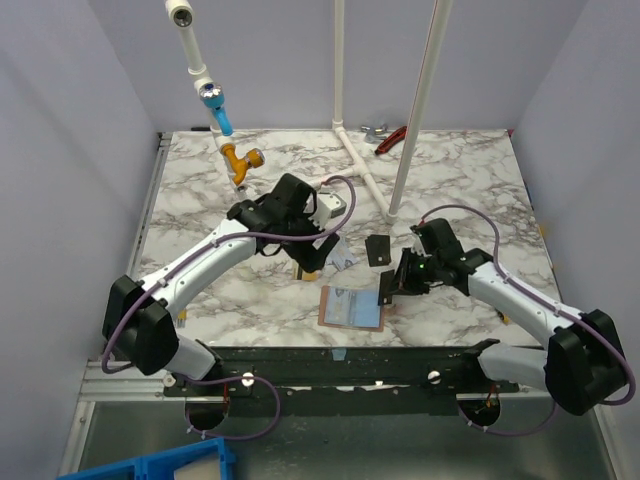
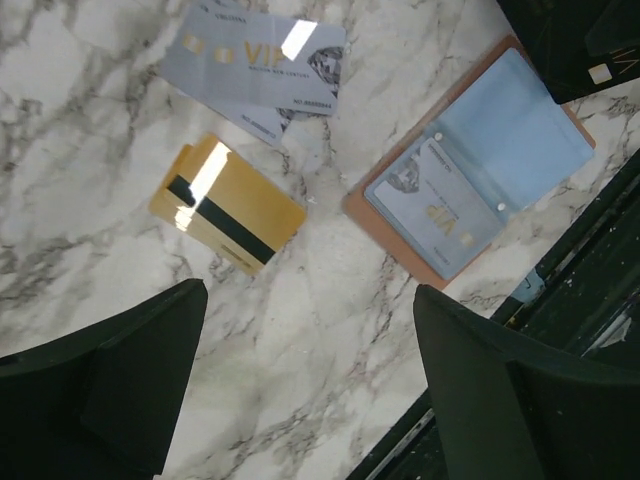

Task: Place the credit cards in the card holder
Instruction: Insert the credit card into the card holder.

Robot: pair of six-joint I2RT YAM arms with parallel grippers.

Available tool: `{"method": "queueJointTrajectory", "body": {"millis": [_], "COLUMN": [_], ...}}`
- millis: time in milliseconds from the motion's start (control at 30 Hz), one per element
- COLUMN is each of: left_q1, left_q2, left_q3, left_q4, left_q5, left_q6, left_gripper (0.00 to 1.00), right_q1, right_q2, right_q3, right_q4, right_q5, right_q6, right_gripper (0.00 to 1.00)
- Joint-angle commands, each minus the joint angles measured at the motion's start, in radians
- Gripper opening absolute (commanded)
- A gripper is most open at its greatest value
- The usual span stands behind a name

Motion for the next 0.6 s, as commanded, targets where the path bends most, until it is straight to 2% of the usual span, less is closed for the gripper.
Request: {"method": "queueJointTrajectory", "body": {"millis": [0, 67, 267, 567], "left_q1": [-0.004, -0.002, -0.002, -0.012], "left_q2": [0.021, 0.086, 0.218, 0.312], "left_q3": [-0.103, -0.113, -0.151, -0.154], "left_q4": [0.137, 0.14, 0.196, 0.18], "left_q5": [0.123, 0.198, 0.34, 0.369], "left_q6": [-0.16, -0.177, -0.242, -0.227], "left_gripper": [0.94, 0.98, 0.98, 0.97], "right_q1": [0.004, 0.003, 0.003, 0.005], "right_q2": [-0.044, -0.072, -0.106, -0.15], "right_q3": [-0.047, -0.06, -0.095, -0.172], "right_q4": [-0.088, -0.112, -0.154, -0.137], "right_q5": [0.012, -0.002, 0.018, 0.048], "right_q6": [0.008, 0.022, 0.079, 0.141], "right_gripper": [0.01, 0.01, 0.01, 0.01]}}
